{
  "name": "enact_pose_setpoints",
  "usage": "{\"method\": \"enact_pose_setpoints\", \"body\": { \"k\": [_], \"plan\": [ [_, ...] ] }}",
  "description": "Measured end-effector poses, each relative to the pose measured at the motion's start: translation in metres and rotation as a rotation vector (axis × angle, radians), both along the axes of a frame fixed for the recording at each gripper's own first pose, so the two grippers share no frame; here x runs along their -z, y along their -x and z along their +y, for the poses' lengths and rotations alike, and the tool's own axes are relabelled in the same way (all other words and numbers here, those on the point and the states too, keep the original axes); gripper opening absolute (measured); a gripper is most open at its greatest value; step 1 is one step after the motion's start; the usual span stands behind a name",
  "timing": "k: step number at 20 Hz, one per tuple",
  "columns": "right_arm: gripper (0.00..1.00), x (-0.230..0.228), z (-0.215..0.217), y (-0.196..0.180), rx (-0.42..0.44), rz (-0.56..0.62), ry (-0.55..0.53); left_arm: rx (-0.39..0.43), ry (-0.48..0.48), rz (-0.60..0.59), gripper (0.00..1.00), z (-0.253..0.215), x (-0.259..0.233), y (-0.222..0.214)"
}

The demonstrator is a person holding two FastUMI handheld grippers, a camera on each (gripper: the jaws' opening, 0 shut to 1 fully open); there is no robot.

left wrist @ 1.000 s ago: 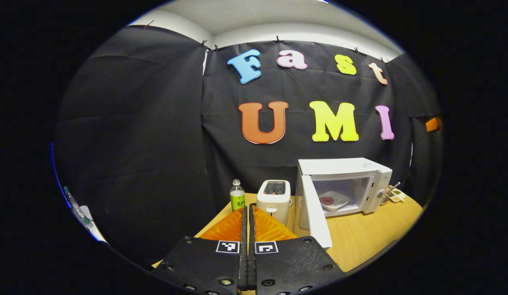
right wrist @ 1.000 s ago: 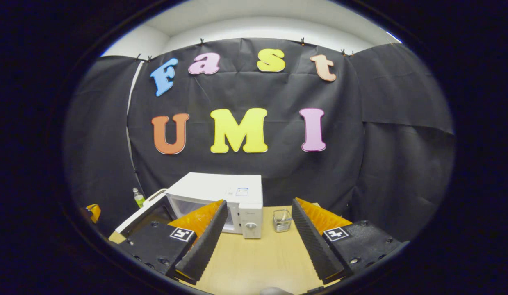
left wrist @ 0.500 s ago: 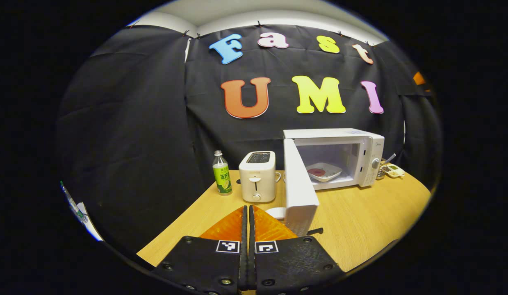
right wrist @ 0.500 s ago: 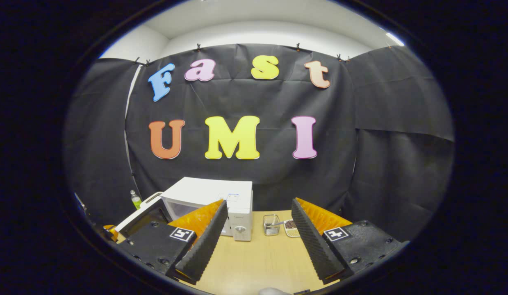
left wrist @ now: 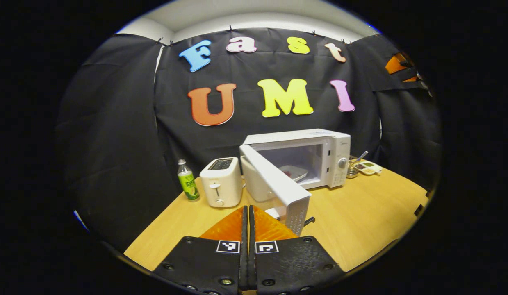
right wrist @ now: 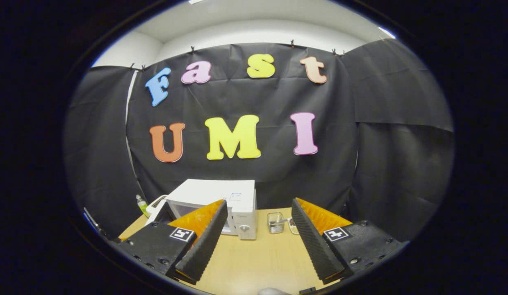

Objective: Open the microwave oven with the left hand, put the food in, and close the microwave oven.

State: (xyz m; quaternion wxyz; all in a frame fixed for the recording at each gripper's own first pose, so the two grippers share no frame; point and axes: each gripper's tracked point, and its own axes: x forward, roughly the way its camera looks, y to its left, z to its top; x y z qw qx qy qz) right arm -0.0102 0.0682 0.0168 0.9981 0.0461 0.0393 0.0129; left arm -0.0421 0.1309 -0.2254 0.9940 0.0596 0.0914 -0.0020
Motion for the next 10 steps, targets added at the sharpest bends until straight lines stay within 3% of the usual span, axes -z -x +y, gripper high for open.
{"method": "enact_pose_setpoints", "body": {
  "k": [3,10],
  "plan": [
    [1.0,-0.002,-0.01,0.001,0.016,-0.005,0.004,0.096,-0.006,-0.008,0.0,-0.044,-0.002,-0.009],
    [1.0,0.006,-0.054,0.004,0.073,0.026,-0.01,0.226,0.033,-0.001,0.0,-0.115,-0.001,-0.03]
  ]
}}
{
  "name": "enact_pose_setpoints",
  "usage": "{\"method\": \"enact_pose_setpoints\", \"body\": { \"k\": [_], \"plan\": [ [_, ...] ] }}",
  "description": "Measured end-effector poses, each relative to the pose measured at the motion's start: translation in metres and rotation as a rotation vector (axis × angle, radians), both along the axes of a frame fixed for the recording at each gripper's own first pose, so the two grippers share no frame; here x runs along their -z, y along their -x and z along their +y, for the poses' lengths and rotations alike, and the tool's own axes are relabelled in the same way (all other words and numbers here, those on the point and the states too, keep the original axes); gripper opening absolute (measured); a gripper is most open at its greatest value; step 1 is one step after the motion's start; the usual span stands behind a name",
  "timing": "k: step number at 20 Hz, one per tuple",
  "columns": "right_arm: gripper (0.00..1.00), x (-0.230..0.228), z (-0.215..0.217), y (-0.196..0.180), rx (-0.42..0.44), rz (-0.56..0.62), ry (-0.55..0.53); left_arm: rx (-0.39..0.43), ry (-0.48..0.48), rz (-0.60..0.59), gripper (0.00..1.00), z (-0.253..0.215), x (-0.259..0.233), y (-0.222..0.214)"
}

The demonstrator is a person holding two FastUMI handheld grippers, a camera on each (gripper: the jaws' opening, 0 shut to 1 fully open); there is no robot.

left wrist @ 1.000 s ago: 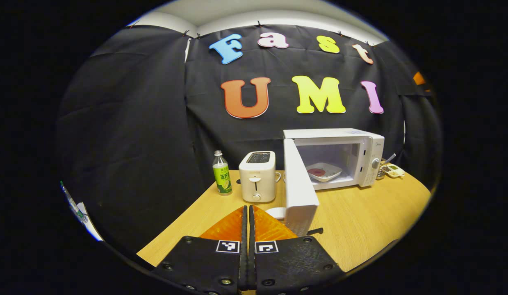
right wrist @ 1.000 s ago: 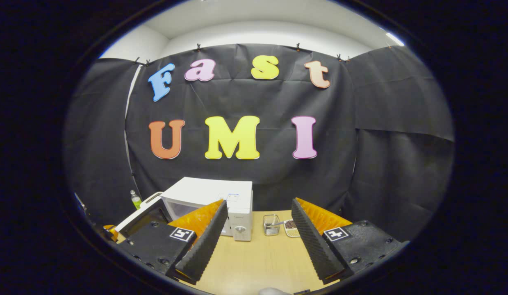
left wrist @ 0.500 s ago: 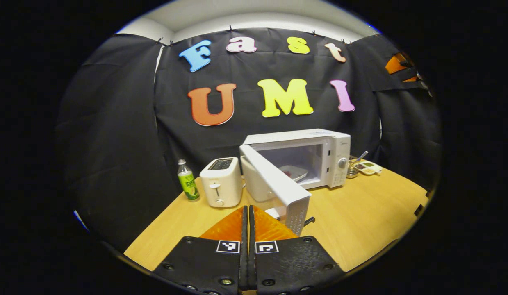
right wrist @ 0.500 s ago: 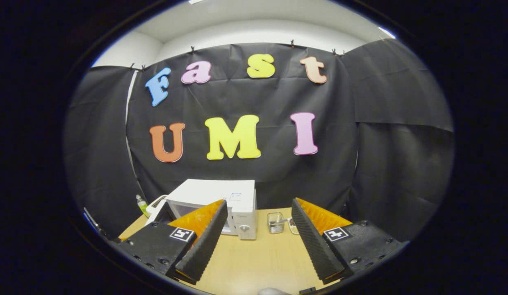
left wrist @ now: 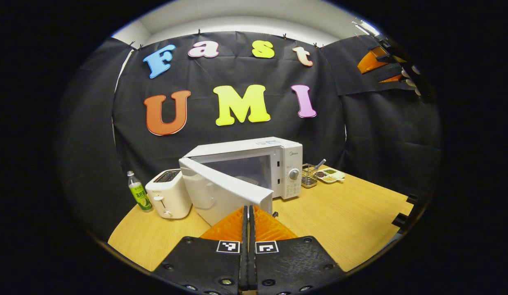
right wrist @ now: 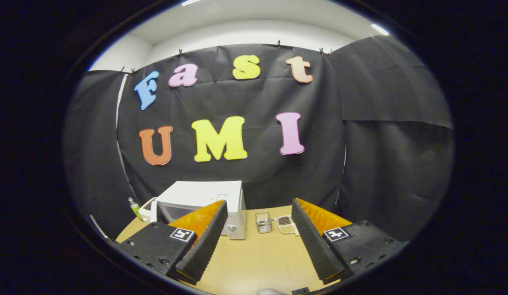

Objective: Open the microwave oven with the left hand, put the food in, and close the microwave oven.

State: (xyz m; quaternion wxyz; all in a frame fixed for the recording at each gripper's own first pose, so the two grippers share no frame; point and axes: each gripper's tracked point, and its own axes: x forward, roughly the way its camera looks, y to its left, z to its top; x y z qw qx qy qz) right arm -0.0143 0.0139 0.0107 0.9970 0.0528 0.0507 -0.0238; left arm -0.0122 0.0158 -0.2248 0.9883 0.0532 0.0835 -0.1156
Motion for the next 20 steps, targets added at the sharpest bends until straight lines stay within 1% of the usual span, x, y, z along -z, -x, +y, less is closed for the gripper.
{"method": "enact_pose_setpoints", "body": {
  "k": [4,6,8,9,13,16,18,20],
  "plan": [
    [1.0,0.003,-0.02,-0.007,0.017,0.027,0.001,0.018,0.03,0.005,0.0,-0.022,0.001,-0.014],
    [1.0,0.002,-0.027,-0.012,0.021,0.033,0.007,0.012,0.035,-0.001,0.0,-0.023,-0.004,-0.019],
    [1.0,-0.002,-0.034,-0.018,0.026,0.035,0.014,-0.005,0.041,-0.023,0.0,-0.014,-0.013,-0.025],
    [1.0,-0.002,-0.036,-0.02,0.027,0.036,0.019,-0.027,0.043,-0.033,0.0,-0.005,-0.016,-0.028],
    [1.0,0.001,-0.033,-0.029,0.015,0.054,0.009,-0.07,0.043,0.033,0.0,0.013,0.011,-0.044],
    [1.0,0.006,-0.032,-0.035,0.009,0.08,-0.002,-0.063,0.011,0.039,0.0,0.007,0.017,-0.054],
    [1.0,0.008,-0.035,-0.037,0.012,0.097,-0.026,-0.038,0.027,0.047,0.0,-0.005,0.019,-0.056],
    [1.0,0.013,-0.039,-0.036,0.024,0.101,-0.034,-0.015,0.02,0.058,0.0,-0.017,0.024,-0.062]
  ]
}}
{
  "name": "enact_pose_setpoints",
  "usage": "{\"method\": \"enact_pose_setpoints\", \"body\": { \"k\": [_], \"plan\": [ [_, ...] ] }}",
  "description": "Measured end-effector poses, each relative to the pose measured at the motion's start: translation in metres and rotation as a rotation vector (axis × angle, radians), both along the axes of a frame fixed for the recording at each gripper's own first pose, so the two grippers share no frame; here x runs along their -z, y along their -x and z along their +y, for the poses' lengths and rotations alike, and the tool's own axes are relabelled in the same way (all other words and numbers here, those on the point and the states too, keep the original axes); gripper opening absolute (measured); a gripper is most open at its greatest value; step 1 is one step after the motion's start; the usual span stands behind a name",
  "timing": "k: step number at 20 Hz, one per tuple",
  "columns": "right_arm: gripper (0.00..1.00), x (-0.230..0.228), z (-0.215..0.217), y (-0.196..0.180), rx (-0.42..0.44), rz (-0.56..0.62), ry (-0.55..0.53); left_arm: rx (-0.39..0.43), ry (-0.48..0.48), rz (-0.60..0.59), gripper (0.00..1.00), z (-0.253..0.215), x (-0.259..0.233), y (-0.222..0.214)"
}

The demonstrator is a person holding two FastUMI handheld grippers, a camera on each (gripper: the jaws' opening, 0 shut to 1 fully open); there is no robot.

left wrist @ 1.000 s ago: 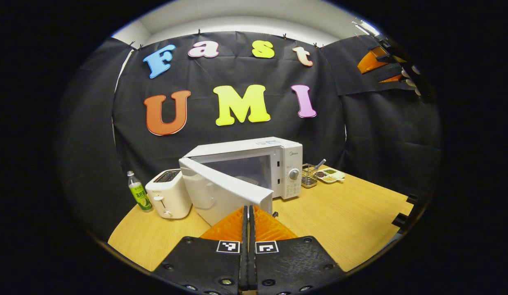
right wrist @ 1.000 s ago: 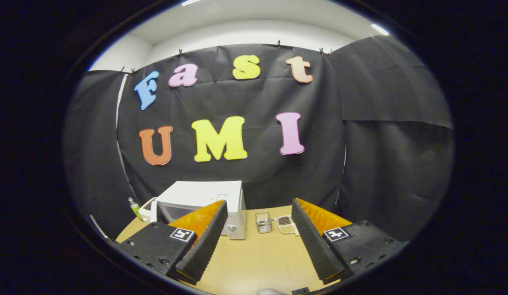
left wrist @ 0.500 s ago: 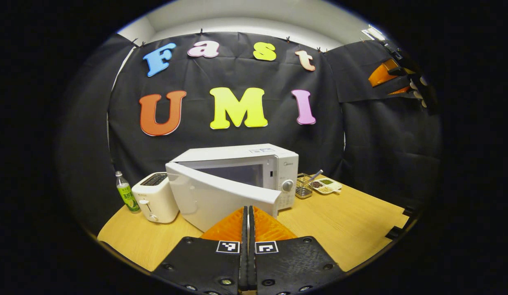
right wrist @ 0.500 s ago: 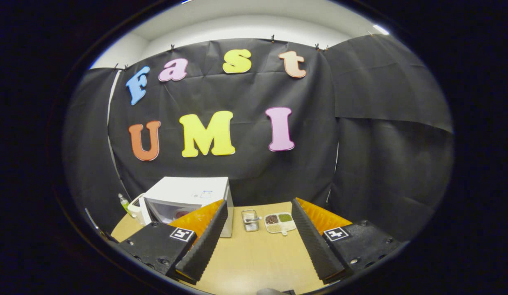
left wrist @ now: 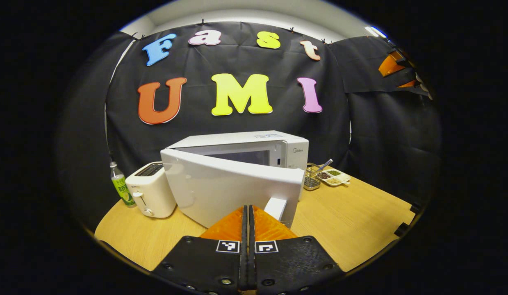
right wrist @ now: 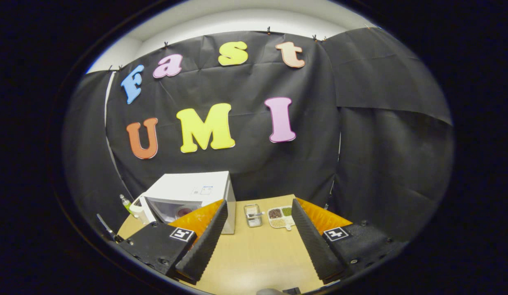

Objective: Open the microwave oven with the left hand, put the food in, and close the microwave oven.

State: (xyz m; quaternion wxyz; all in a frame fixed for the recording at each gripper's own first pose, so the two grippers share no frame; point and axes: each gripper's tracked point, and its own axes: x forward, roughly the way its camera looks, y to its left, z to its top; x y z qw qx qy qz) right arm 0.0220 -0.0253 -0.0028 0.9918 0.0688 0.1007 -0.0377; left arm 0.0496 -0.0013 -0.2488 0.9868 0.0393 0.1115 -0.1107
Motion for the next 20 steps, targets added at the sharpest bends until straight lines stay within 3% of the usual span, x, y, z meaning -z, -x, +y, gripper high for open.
{"method": "enact_pose_setpoints", "body": {
  "k": [20],
  "plan": [
    [1.0,0.001,-0.063,0.012,0.167,-0.001,0.036,0.173,-0.031,-0.03,0.0,-0.103,0.0,-0.108]
  ]
}}
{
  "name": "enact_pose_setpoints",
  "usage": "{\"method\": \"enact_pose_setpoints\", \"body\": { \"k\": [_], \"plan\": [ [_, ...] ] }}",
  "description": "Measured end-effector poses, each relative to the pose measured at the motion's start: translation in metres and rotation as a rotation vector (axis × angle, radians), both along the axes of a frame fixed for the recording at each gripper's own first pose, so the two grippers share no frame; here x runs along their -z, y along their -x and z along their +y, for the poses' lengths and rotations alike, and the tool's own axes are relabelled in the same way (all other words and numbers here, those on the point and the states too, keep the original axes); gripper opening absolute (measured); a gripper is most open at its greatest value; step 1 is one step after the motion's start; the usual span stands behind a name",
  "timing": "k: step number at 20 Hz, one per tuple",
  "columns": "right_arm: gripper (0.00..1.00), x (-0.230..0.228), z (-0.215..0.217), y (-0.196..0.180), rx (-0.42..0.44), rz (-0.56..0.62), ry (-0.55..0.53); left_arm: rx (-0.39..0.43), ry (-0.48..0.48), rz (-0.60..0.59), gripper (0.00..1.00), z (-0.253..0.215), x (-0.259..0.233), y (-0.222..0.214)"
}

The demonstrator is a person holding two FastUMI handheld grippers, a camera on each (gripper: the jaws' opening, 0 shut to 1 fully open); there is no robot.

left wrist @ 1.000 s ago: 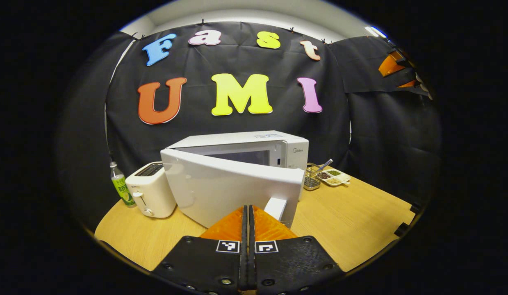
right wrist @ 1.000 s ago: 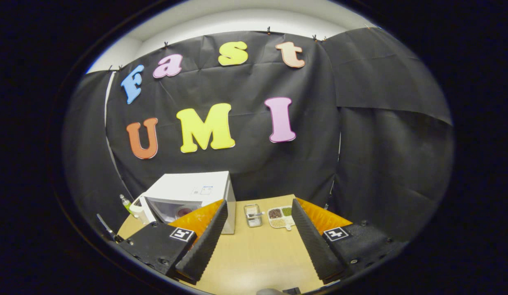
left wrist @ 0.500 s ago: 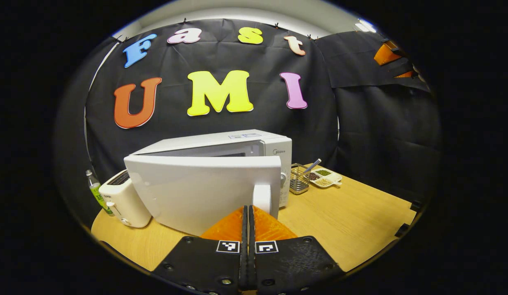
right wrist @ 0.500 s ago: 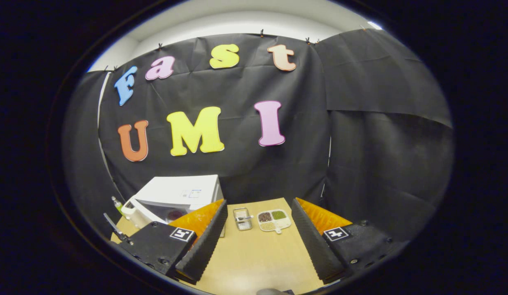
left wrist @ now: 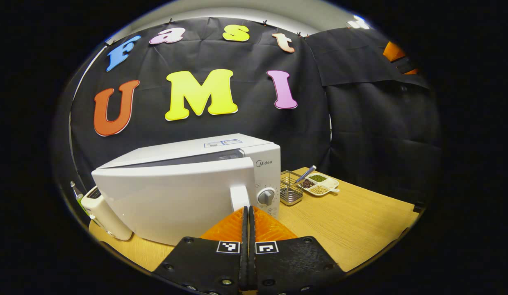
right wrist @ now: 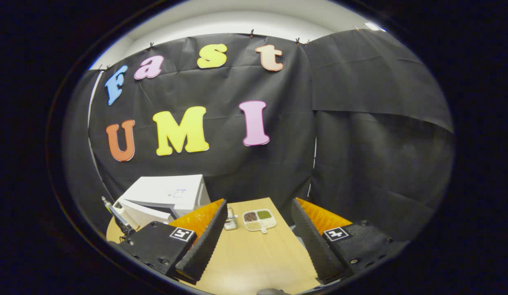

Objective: Open the microwave oven with the left hand, put the food in, and close the microwave oven.

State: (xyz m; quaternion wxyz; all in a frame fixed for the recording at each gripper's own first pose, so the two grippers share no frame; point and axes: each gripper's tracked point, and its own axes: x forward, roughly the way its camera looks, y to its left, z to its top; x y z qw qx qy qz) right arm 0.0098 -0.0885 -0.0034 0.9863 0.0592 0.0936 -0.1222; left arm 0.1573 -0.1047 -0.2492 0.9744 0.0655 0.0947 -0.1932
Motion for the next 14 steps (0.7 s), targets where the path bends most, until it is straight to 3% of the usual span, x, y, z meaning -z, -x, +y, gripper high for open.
{"method": "enact_pose_setpoints", "body": {
  "k": [8,14],
  "plan": [
    [1.0,0.009,-0.02,0.014,0.071,0.021,-0.013,-0.081,0.01,0.004,0.0,0.027,0.001,-0.049],
    [1.0,0.017,-0.022,0.013,0.087,0.046,-0.028,-0.084,-0.017,0.002,0.0,0.024,0.005,-0.069]
  ]
}}
